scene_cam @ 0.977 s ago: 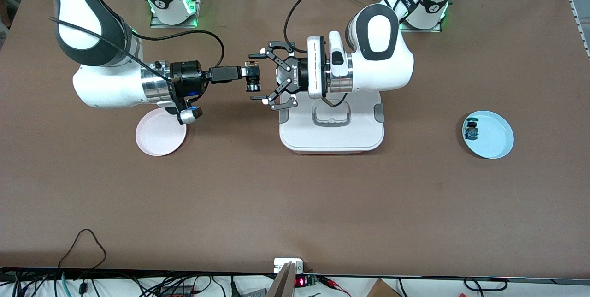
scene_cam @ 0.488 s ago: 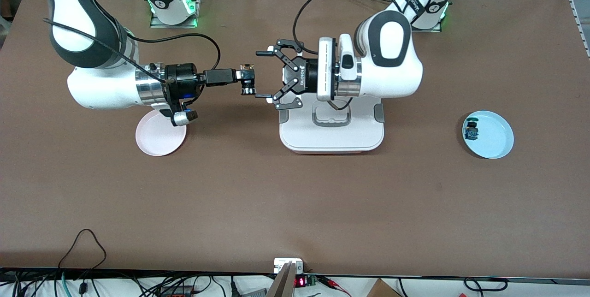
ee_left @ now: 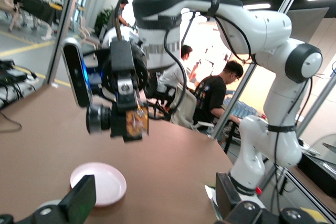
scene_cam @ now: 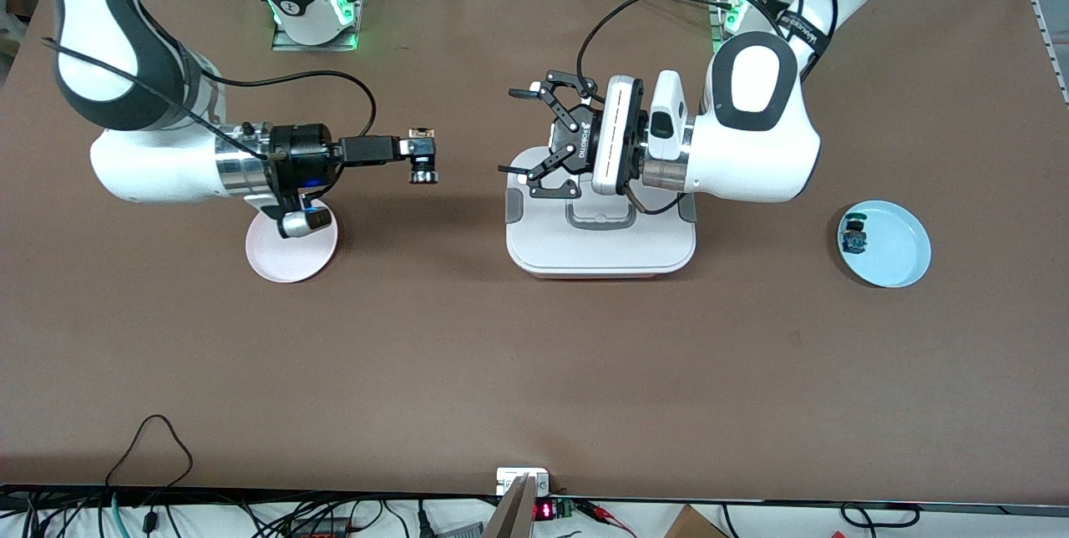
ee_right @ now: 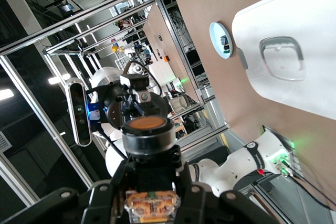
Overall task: Transfer orange switch to right arm and place
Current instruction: 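Pull the switch away with the right gripper while the left gripper withdraws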
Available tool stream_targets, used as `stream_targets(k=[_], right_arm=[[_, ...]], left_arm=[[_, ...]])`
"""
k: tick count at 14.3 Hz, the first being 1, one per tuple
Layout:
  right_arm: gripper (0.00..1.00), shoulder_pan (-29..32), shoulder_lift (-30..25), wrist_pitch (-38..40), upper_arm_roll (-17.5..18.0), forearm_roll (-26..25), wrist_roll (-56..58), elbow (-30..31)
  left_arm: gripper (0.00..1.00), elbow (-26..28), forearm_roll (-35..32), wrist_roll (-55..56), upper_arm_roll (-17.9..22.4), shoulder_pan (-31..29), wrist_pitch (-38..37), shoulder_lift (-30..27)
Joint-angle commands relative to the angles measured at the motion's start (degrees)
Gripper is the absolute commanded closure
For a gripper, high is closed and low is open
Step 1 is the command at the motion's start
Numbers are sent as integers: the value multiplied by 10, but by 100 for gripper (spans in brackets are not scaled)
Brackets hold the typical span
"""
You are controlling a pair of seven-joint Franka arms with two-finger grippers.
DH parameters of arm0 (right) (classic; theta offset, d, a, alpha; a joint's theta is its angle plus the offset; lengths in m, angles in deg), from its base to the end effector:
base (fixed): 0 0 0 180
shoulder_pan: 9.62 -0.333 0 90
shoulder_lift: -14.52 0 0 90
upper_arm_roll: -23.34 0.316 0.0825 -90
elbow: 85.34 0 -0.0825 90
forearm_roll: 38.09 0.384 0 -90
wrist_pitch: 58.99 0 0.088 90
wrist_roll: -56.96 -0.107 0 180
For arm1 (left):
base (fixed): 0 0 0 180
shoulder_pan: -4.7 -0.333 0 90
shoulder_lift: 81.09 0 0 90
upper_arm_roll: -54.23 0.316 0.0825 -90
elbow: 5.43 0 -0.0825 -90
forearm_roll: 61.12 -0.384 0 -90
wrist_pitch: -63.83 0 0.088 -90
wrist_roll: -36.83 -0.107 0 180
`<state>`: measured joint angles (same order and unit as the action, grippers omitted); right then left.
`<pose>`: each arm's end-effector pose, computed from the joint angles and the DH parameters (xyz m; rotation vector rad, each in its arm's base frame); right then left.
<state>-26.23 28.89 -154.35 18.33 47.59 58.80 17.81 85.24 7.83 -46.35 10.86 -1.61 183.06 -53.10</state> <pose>0.5865 0.2250 0.4611 -1.7049 0.2434 0.4435 0.5755 -0.3827 0.4753 1.3925 -1.1461 0.6556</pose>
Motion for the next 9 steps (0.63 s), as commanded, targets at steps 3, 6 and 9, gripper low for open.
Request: stream_targets(k=[3,6,9], right_arm=[[99,39,-9,40,4,-52,19,11],[99,55,-9,59,3,-107,35,9],[99,75,-11,86,2,-176,48,9]], left_arm=[[0,1,-89,90,2,1,-56,-11],[0,0,-149,174,3,-1,-97,-19],[0,-27,-211,273,3,-27,-161,-26]])
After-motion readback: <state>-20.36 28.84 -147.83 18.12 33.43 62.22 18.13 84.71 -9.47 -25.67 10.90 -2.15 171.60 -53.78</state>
